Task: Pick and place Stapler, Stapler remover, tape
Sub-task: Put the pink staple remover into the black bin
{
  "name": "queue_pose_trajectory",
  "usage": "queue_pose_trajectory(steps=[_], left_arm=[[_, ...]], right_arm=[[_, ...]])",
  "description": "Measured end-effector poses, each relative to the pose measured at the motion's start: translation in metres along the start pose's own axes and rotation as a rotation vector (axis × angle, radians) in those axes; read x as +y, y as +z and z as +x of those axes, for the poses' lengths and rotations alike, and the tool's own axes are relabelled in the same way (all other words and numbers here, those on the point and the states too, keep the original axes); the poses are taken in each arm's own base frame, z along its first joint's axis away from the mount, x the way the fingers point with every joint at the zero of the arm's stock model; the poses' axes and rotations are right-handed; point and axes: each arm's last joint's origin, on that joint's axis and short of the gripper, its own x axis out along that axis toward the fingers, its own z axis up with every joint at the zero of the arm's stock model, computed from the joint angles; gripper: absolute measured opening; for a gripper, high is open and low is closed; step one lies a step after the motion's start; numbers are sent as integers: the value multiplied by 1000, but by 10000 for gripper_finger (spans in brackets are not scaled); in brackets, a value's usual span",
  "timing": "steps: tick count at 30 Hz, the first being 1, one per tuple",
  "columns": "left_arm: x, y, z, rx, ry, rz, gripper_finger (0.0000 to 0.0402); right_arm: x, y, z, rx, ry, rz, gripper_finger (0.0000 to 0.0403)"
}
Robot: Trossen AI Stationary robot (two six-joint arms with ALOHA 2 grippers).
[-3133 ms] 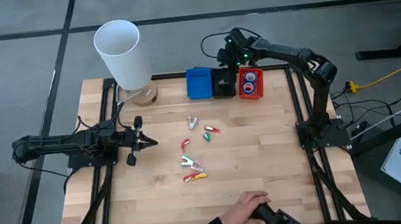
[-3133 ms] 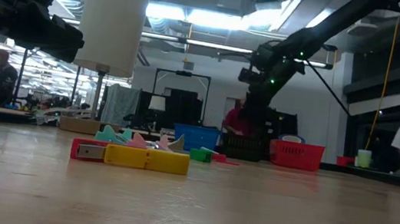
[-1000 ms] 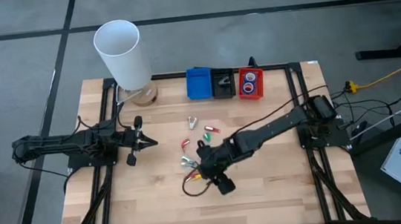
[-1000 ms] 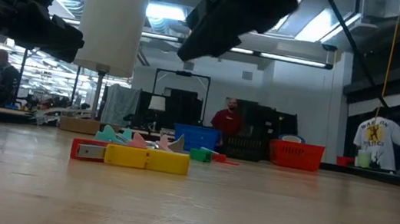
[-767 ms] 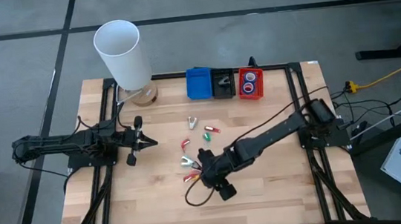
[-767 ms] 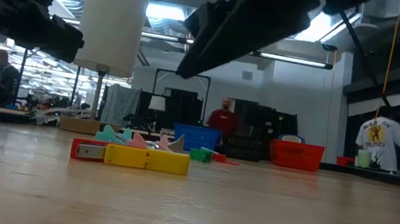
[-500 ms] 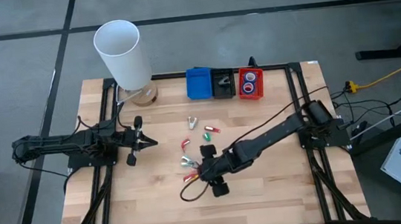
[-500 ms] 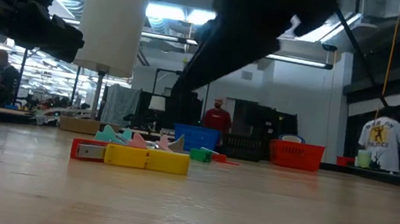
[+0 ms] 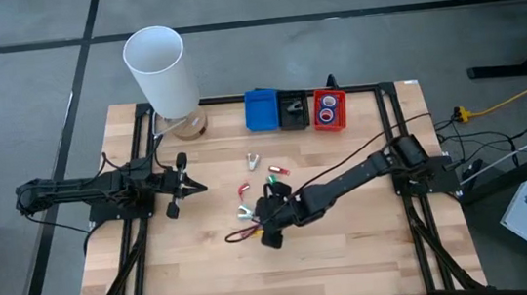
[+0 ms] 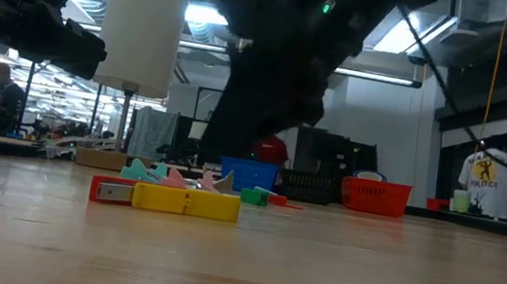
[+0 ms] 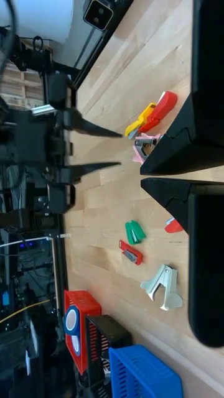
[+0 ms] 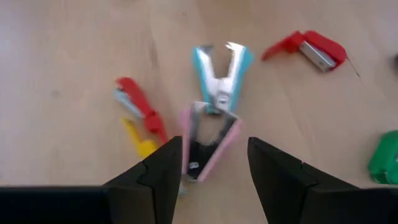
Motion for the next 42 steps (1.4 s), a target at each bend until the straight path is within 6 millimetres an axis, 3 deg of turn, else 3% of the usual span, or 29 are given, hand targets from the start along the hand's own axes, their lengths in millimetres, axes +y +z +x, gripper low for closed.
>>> queue_pose_trajectory(steps=[10, 17, 32, 39, 42], left_arm=[[0, 0, 0, 0, 0, 0, 15], [0, 0, 0, 0, 0, 0, 15], [0, 0, 0, 0, 0, 0, 16], [0, 0, 0, 0, 0, 0, 15], [0, 0, 0, 0, 0, 0, 16]], right_arm=[[3, -7, 31, -46, -14, 138, 183], [-6, -3, 35, -47, -35, 270, 154], [-9, -2, 36, -9, 12, 202, 96], [-9, -3, 36, 2, 4, 160, 17], [-10, -3, 36, 9, 20, 140, 11]])
